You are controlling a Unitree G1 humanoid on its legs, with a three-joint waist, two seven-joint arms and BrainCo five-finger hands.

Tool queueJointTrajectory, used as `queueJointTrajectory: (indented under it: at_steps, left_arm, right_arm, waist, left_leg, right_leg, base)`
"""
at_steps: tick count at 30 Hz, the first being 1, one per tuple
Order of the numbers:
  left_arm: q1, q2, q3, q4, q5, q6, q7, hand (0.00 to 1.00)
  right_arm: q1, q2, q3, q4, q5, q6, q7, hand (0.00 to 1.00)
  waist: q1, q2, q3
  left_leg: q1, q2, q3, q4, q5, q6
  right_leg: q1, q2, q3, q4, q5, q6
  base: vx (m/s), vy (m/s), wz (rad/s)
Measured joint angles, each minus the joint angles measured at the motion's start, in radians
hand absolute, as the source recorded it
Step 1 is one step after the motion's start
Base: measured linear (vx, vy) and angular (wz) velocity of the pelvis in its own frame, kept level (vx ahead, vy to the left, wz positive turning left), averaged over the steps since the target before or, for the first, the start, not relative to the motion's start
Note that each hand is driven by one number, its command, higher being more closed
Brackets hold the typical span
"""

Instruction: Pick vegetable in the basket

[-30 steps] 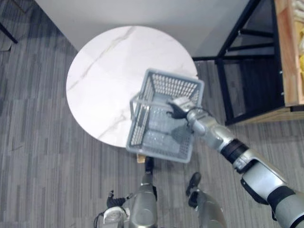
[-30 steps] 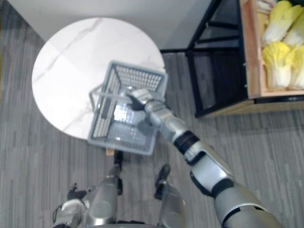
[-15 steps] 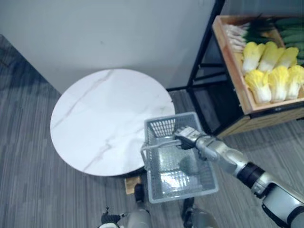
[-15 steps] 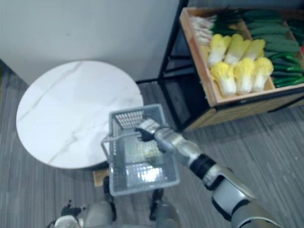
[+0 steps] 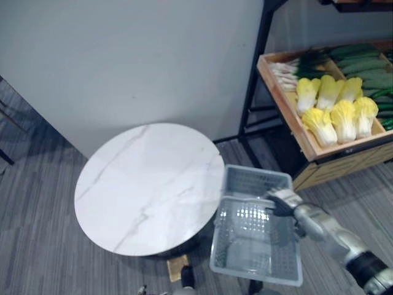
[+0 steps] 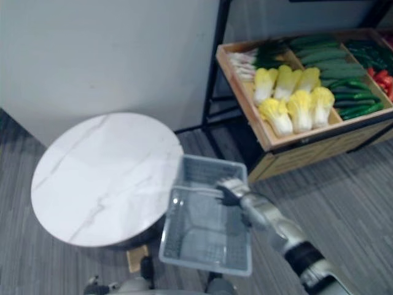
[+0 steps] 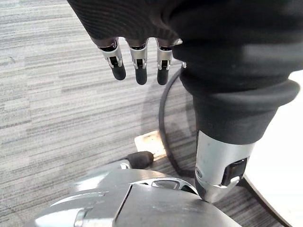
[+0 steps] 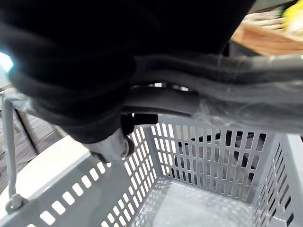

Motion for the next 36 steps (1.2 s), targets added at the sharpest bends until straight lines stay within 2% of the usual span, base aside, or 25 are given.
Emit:
queueJointTrajectory:
  at_steps: [5, 6, 7, 8, 9, 10, 11, 12, 13, 14, 15, 17, 20, 22, 23, 24, 25, 26, 27, 28, 29, 30, 31, 33, 36]
  left_arm:
    - [0.011, 0.025, -0.062, 0.0, 0.006, -0.002, -0.006, 0.0]
    - [0.01, 0.031, -0.076, -0.001, 0.006, -0.002, -0.007, 0.0]
    - [0.008, 0.046, -0.087, -0.009, 0.006, -0.003, -0.01, 0.0]
    - [0.012, 0.046, -0.086, -0.021, 0.005, -0.005, -0.01, 0.0]
    - [0.012, 0.033, -0.084, -0.019, 0.005, -0.006, -0.012, 0.0]
    - [0.012, 0.037, -0.079, -0.019, 0.004, -0.006, -0.013, 0.0]
    - [0.013, 0.047, -0.07, -0.031, 0.0, -0.01, -0.011, 0.0]
    - [0.006, 0.067, -0.051, -0.036, -0.006, -0.015, -0.015, 0.0]
    - [0.012, 0.061, -0.042, -0.023, -0.005, -0.015, -0.024, 0.0]
    - [0.013, 0.051, -0.033, -0.014, -0.004, -0.02, -0.028, 0.0]
    - [0.013, 0.047, -0.045, -0.014, -0.003, -0.023, -0.029, 0.0]
    - [0.01, 0.056, -0.062, -0.007, -0.003, -0.023, -0.038, 0.0]
    - [-0.012, 0.065, -0.076, 0.003, 0.0, -0.02, -0.039, 0.0]
    - [-0.019, 0.063, -0.074, 0.002, 0.0, -0.02, -0.037, 0.0]
    - [-0.024, 0.054, -0.07, 0.001, 0.007, -0.02, -0.032, 0.0]
    - [-0.03, 0.038, -0.061, -0.003, 0.008, -0.018, -0.029, 0.0]
    - [-0.03, 0.035, -0.056, -0.007, 0.012, -0.017, -0.028, 0.0]
    - [-0.024, 0.025, -0.049, -0.008, 0.017, -0.017, -0.025, 0.0]
    - [-0.018, 0.02, -0.044, -0.008, 0.019, -0.016, -0.024, 0.0]
    - [-0.01, 0.019, -0.035, -0.007, 0.019, -0.017, -0.023, 0.0]
    - [-0.01, 0.018, -0.033, -0.008, 0.018, -0.022, -0.02, 0.0]
    - [-0.014, 0.015, -0.034, -0.012, 0.019, -0.027, -0.02, 0.0]
    - [-0.014, 0.008, -0.032, -0.017, 0.016, -0.031, -0.018, 0.0]
    - [-0.005, -0.005, -0.024, -0.018, 0.0, -0.038, -0.009, 0.0]
    - [0.004, -0.031, -0.002, -0.019, -0.011, -0.04, 0.0, 0.0]
  right_arm:
    - [0.159, -0.012, -0.27, -0.069, -0.021, 0.03, -0.083, 1.0]
    - [0.169, -0.012, -0.289, -0.079, -0.021, 0.041, -0.096, 1.0]
    - [0.188, -0.01, -0.316, -0.095, -0.021, 0.055, -0.113, 1.0]
    - [0.191, -0.001, -0.328, -0.095, -0.021, 0.07, -0.115, 1.0]
    - [0.187, 0.004, -0.334, -0.094, -0.021, 0.076, -0.115, 1.0]
    - [0.184, 0.032, -0.338, -0.09, -0.021, 0.078, -0.117, 1.0]
    - [0.187, 0.048, -0.338, -0.089, -0.021, 0.076, -0.117, 1.0]
    - [0.172, 0.057, -0.341, -0.079, -0.021, 0.076, -0.117, 1.0]
    - [0.164, 0.066, -0.357, -0.073, -0.021, 0.081, -0.122, 1.0]
    - [0.157, 0.074, -0.366, -0.076, -0.021, 0.087, -0.135, 1.0]
    - [0.159, 0.078, -0.377, -0.076, -0.021, 0.086, -0.149, 1.0]
    - [0.159, 0.093, -0.391, -0.076, -0.021, 0.087, -0.156, 1.0]
    - [0.158, 0.104, -0.391, -0.077, -0.021, 0.087, -0.157, 1.0]
    - [0.157, 0.117, -0.389, -0.073, -0.021, 0.088, -0.156, 1.0]
    - [0.158, 0.129, -0.387, -0.064, -0.021, 0.088, -0.156, 1.0]
    - [0.168, 0.128, -0.387, -0.056, -0.021, 0.089, -0.156, 1.0]
    - [0.178, 0.128, -0.386, -0.055, -0.021, 0.09, -0.155, 1.0]
    - [0.197, 0.128, -0.378, -0.053, -0.02, 0.093, -0.154, 1.0]
    - [0.201, 0.129, -0.368, -0.053, -0.02, 0.094, -0.153, 1.0]
    - [0.203, 0.129, -0.344, -0.054, -0.02, 0.094, -0.154, 1.0]
    - [0.202, 0.127, -0.331, -0.057, -0.019, 0.093, -0.155, 1.0]
    - [0.199, 0.126, -0.328, -0.057, -0.019, 0.093, -0.155, 1.0]
    - [0.191, 0.125, -0.311, -0.056, -0.019, 0.093, -0.155, 1.0]
    - [0.19, 0.127, -0.273, -0.056, -0.019, 0.091, -0.155, 1.0]
    - [0.178, 0.123, -0.258, -0.056, -0.019, 0.088, -0.155, 1.0]
  waist:
    - [-0.056, -0.01, 0.007]
    - [-0.059, -0.022, 0.009]
    - [-0.064, -0.043, 0.009]
    - [-0.066, -0.042, 0.007]
    - [-0.067, -0.009, 0.002]
    - [-0.068, -0.005, 0.002]
    - [-0.075, -0.027, 0.003]
    - [-0.071, -0.049, 0.003]
    - [-0.062, -0.031, -0.002]
    - [-0.048, -0.015, 0.002]
    - [-0.063, -0.021, -0.003]
    - [-0.074, -0.037, -0.016]
    - [-0.076, -0.055, -0.027]
    - [-0.073, -0.053, -0.027]
    - [-0.078, -0.034, -0.027]
    - [-0.079, 0.004, -0.026]
    - [-0.078, 0.017, -0.024]
    - [-0.074, 0.039, -0.021]
    - [-0.073, 0.044, -0.019]
    - [-0.07, 0.037, -0.014]
    - [-0.057, 0.032, -0.01]
    - [-0.049, 0.03, -0.009]
    - [-0.047, 0.029, -0.009]
    - [-0.032, 0.037, -0.007]
    - [-0.018, 0.067, 0.002]
  left_leg:
    - [-0.013, -0.057, 0.046, 0.0, -0.018, 0.025]
    - [-0.016, -0.069, 0.067, 0.0, -0.024, 0.034]
    - [-0.033, -0.087, 0.114, 0.038, -0.036, 0.066]
    - [-0.039, -0.074, 0.16, 0.065, -0.058, 0.081]
    - [-0.04, -0.04, 0.193, 0.067, -0.066, 0.101]
    - [-0.055, 0.003, 0.238, 0.104, -0.077, 0.121]
    - [-0.057, 0.014, 0.268, 0.156, -0.114, 0.107]
    - [-0.053, 0.034, 0.31, 0.217, -0.167, 0.099]
    - [-0.032, 0.071, 0.353, 0.193, -0.174, 0.104]
    - [-0.001, 0.088, 0.434, 0.16, -0.16, 0.116]
    - [0.026, 0.09, 0.484, 0.157, -0.169, 0.104]
    - [0.031, 0.085, 0.556, 0.16, -0.169, 0.079]
    - [0.015, 0.093, 0.666, 0.184, -0.164, 0.066]
    - [0.005, 0.112, 0.705, 0.225, -0.161, 0.072]
    - [-0.015, 0.162, 0.717, 0.306, -0.171, 0.085]
    - [-0.045, 0.233, 0.678, 0.391, -0.176, 0.095]
    - [-0.055, 0.265, 0.652, 0.432, -0.176, 0.095]
    - [-0.06, 0.32, 0.595, 0.52, -0.161, 0.113]
    - [-0.061, 0.339, 0.557, 0.556, -0.143, 0.124]
    - [-0.072, 0.346, 0.436, 0.621, -0.083, 0.136]
    - [-0.12, 0.297, 0.254, 0.673, -0.107, 0.075]
    - [-0.14, 0.25, 0.166, 0.681, -0.132, 0.042]
    - [-0.166, 0.164, 0.034, 0.66, -0.174, 0.003]
    - [-0.157, 0.082, -0.069, 0.503, -0.188, -0.015]
    - [-0.139, 0.044, -0.15, 0.217, -0.13, -0.028]
  right_leg:
    - [-0.066, -0.055, 0.06, 0.045, 0.01, 0.043]
    - [-0.081, -0.064, 0.076, 0.041, 0.014, 0.05]
    - [-0.099, -0.085, 0.102, 0.012, 0.011, 0.066]
    - [-0.075, -0.102, 0.024, -0.068, -0.028, 0.032]
    - [-0.074, -0.101, -0.041, -0.042, -0.034, -0.009]
    - [-0.127, -0.106, -0.127, 0.137, -0.013, -0.087]
    - [-0.142, -0.124, -0.185, 0.263, 0.06, -0.135]
    - [-0.151, -0.111, -0.225, 0.251, 0.108, -0.163]
    - [-0.114, -0.048, -0.2, 0.123, 0.197, -0.174]
    - [-0.107, -0.053, -0.216, 0.176, 0.146, -0.195]
    - [-0.102, -0.089, -0.248, 0.319, 0.044, -0.174]
    - [-0.052, -0.124, -0.255, 0.335, 0.003, -0.099]
    - [0.018, -0.13, -0.273, 0.132, 0.018, -0.027]
    - [0.03, -0.107, -0.284, 0.042, 0.017, -0.026]
    - [0.054, -0.07, -0.287, -0.044, 0.013, -0.02]
    - [0.054, -0.028, -0.286, -0.056, 0.018, -0.017]
    - [0.058, -0.011, -0.286, -0.055, 0.017, -0.019]
    - [0.08, 0.019, -0.275, -0.048, 0.001, -0.044]
    - [0.092, 0.026, -0.267, -0.042, -0.007, -0.055]
    - [0.118, 0.028, -0.237, -0.038, -0.019, -0.072]
    - [0.127, 0.01, -0.211, -0.038, -0.033, -0.08]
    - [0.122, -0.001, -0.193, -0.038, -0.043, -0.087]
    - [0.114, -0.011, -0.163, -0.039, -0.047, -0.081]
    - [0.1, -0.004, -0.131, -0.041, -0.046, -0.079]
    - [0.08, 0.036, -0.103, -0.042, -0.041, -0.069]
  base:
    - [-0.03, 0.114, -0.19]
    - [-0.07, 0.202, -0.7]
    - [-0.03, 0.156, -0.97]
    - [-0.02, 0.124, -1.11]
    - [0.0, 0.096, -1.35]
    - [0.02, 0.108, -1.23]
    - [0.02, 0.125, -1.66]
    - [-0.05, 0.08, -1.75]
    - [-0.11, 0.046, -2.05]
    - [-0.12, 0.069, -1.92]
    - [-0.04, 0.074, -1.54]
    - [0.03, 0.016, -1.29]
    - [0.0, -0.121, -1.07]
    - [-0.02, -0.276, -0.79]
    - [-0.01, -0.349, -0.56]
    - [-0.01, -0.327, -0.54]
    - [-0.05, -0.31, -0.35]
    - [-0.06, -0.218, -0.29]
    - [-0.06, -0.208, -0.47]
    - [-0.07, -0.129, -0.58]
    - [-0.07, -0.086, -0.61]
    - [-0.08, -0.049, -0.64]
    - [-0.03, 0.014, -0.58]
    - [0.04, 0.062, -0.56]
    - [0.11, 0.142, -0.36]
